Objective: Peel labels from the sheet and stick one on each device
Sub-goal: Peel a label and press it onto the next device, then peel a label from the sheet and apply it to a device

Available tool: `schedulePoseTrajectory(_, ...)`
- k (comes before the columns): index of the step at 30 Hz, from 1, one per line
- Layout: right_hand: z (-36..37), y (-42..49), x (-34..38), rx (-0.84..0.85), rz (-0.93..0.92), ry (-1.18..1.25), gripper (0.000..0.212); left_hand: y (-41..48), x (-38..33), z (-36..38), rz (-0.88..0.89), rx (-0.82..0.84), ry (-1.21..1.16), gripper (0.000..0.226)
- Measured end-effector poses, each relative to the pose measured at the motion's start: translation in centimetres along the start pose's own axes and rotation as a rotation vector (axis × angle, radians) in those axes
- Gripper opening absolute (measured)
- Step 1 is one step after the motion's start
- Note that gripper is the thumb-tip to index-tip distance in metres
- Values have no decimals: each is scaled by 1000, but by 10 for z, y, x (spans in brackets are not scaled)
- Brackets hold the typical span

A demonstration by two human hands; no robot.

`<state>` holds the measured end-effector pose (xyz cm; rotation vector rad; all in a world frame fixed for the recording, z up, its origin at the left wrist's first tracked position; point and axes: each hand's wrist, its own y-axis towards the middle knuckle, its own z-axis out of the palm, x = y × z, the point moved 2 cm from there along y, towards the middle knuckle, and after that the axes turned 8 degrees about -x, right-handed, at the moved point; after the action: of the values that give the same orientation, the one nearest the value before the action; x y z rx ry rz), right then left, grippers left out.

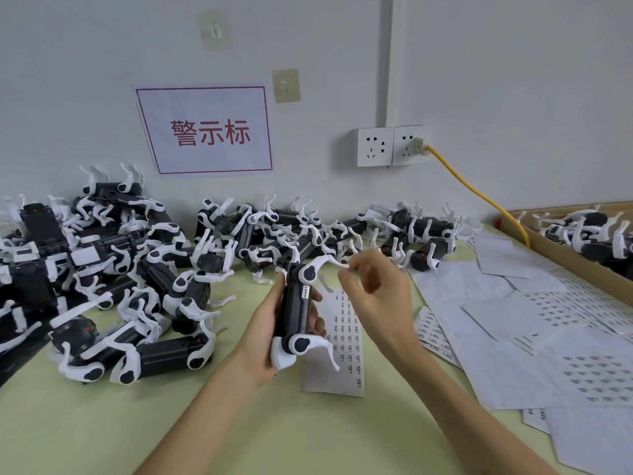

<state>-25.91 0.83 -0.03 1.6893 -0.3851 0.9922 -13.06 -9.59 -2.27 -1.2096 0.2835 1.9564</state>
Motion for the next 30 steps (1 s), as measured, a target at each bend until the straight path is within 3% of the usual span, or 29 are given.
schedulePoseTrajectory(2, -4, 5, 3, 68, -147, -94, 55, 0, -2, -2, -13, -32, 38, 59)
schedulePoseTrajectory(4, -4, 8, 3, 296, -263, -166, 72, -1, -2, -5, -52, -58, 117, 61)
schedulePoseTrajectory(7, 2, 5, 1, 559, -280, -178, 47, -5, -6, -11, -171, -38, 156, 74)
schedulePoseTrajectory(10, -2, 10, -3, 540, -210, -175, 35, -8, -11, -15, -229, 30, 219, 87)
schedulePoseTrajectory(13, -18, 25, -11, 397, -70, -176, 29, -2, -20, -20, -75, -87, 136, 79)
schedulePoseTrajectory(17, -55, 48, -30, 119, 181, -85, 16, -5, -45, -31, 571, -424, 206, 31)
schedulePoseTrajectory(19, -81, 63, -43, -192, 408, 203, 13, -12, -56, -38, 918, -643, 488, 21)
schedulePoseTrajectory(22, -119, 69, -59, -602, 687, 812, 23, -23, -65, -44, 1152, -989, 846, 10)
schedulePoseTrajectory(24, -135, 68, -67, -644, 694, 949, 38, -19, -68, -54, 1033, -1139, 1099, 17)
schedulePoseTrajectory(27, -128, 69, -65, -629, 710, 740, 40, -12, -67, -67, 614, -1039, 1443, 37)
schedulePoseTrajectory(30, -84, 65, -46, -264, 566, 362, 31, -9, -62, -73, 510, -960, 1568, 37)
